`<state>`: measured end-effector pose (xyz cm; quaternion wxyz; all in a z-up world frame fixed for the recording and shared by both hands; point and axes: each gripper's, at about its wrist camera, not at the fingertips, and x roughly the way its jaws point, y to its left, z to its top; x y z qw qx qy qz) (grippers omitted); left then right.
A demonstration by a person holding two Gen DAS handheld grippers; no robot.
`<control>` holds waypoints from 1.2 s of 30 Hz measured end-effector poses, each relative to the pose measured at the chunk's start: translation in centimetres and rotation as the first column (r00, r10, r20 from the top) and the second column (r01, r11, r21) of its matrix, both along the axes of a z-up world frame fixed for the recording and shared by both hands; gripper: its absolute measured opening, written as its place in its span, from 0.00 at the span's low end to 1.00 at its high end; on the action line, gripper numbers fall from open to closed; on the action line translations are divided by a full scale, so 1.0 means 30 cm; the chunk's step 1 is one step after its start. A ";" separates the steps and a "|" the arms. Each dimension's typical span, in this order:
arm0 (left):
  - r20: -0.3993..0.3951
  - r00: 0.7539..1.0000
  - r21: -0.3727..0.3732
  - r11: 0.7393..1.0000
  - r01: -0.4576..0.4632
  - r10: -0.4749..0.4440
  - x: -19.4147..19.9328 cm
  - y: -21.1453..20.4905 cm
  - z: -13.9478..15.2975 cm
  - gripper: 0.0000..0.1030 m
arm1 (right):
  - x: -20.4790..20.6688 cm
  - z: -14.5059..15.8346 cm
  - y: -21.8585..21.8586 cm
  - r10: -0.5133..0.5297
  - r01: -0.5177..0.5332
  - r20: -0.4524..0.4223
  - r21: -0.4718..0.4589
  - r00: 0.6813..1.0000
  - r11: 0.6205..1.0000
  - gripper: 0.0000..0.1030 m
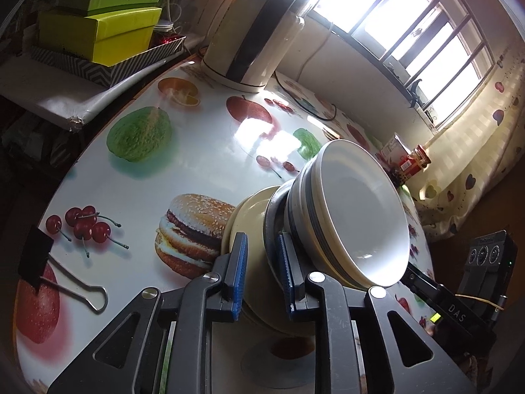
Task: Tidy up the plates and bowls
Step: 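Lower the bowl stack onto the cream plate stack with both grippers, then open both grippers and pull them back from the stacked dishes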
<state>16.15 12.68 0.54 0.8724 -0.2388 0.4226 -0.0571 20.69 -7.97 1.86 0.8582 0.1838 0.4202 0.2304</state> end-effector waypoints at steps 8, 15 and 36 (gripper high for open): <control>0.041 0.999 0.063 0.998 0.003 -0.006 -0.079 -0.019 0.052 0.32 | -0.065 0.044 0.000 -0.001 0.002 0.038 -0.012 0.999 1.000 0.34; 0.064 0.998 0.152 0.988 -0.013 0.004 -0.171 -0.056 0.077 0.38 | -0.146 0.075 0.001 -0.002 0.005 0.069 -0.035 0.998 0.999 0.40; 0.062 0.998 0.427 0.904 -0.032 0.006 -0.361 -0.205 0.012 0.44 | -0.351 0.046 0.036 -0.009 0.040 0.114 -0.266 0.993 0.963 0.62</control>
